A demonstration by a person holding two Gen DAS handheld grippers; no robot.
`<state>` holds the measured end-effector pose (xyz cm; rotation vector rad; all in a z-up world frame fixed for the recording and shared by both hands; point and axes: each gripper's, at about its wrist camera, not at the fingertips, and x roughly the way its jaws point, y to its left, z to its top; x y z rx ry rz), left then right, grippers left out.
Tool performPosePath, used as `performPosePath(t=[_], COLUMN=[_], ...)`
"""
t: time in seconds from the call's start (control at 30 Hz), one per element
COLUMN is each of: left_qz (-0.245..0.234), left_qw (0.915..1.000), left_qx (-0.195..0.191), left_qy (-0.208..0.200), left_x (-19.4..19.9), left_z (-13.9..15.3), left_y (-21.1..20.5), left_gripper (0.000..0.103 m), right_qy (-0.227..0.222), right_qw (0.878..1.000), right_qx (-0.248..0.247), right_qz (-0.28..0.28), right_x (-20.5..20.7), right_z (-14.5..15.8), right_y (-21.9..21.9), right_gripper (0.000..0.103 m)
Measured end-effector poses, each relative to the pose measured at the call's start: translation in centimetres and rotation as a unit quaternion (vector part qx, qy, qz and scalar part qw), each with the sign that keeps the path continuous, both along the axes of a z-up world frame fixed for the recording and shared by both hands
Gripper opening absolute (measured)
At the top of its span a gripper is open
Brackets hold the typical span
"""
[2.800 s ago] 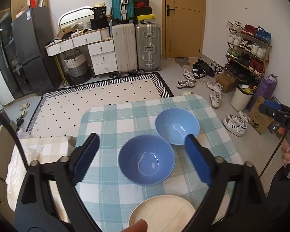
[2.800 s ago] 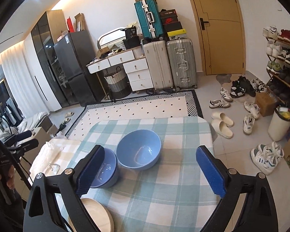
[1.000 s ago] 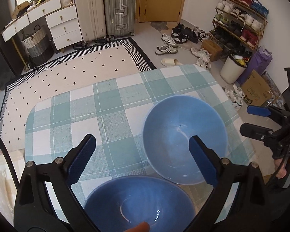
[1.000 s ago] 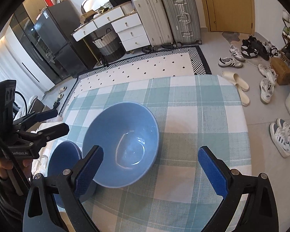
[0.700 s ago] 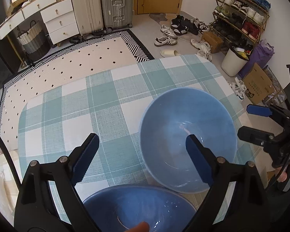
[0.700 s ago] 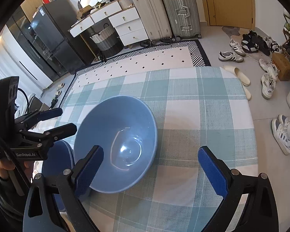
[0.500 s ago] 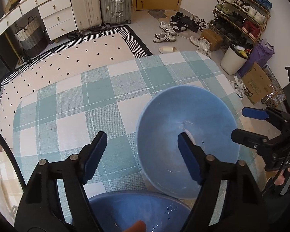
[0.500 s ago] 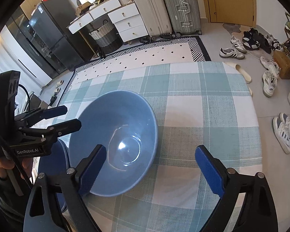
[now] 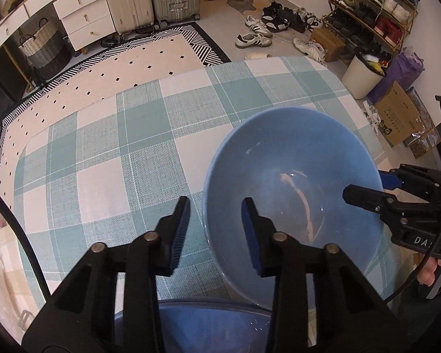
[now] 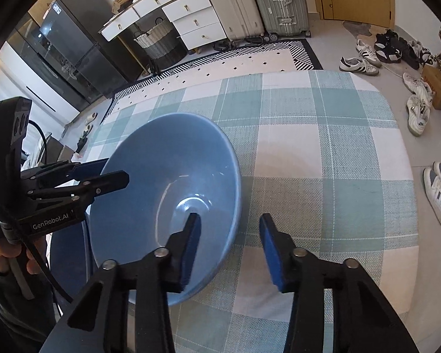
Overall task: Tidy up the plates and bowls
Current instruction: 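Close the left gripper on the lighter bowl rim while the right gripper closes on it too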
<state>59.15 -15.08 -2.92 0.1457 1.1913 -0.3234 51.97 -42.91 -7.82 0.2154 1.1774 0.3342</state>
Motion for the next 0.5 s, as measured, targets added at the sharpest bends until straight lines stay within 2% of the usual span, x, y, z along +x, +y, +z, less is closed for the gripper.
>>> performPosePath(t=[0.03,0.13,0.17,0.23,0.5], left_qz=[-0.002,-0.005,-0.004,0.000,0.001], left_qw=[1.0000,0.9999,0.9999,1.0000,0.9998], left_qx=[0.001,0.010,0.011,0.008,0.007], left_qy=[0.003,-0.003,-0.004,-0.005,-0.017], left_x=[-0.07,-0.20,-0.20,-0.19,-0.83], left_z=[-0.15,-0.35,-0.36,-0.27,0.53], left_y=[-0.10,-0.44,-0.43,-0.17,-0.31], left_gripper=[0.019,0.013,0.012,0.006,0.005], right_qy=[0.000,-0.007,-0.009,-0.017,-0.017], right_qw=[1.000,1.000,1.000,1.000,0.999], right_qx=[-0.001,-0.006,-0.008,-0.019,-0.038], right_qz=[0.002,-0.001,0.001,0.003,-0.008], right_x=[-0.04,-0.15,-0.16,-0.33,-0.40], right_z=[-0.06,-0.17,-0.23,-0.15,-0.20], right_y=[0.13,0.33,0.49,0.78,1.04], right_gripper=[0.037,0.021,0.020,0.019,0.014])
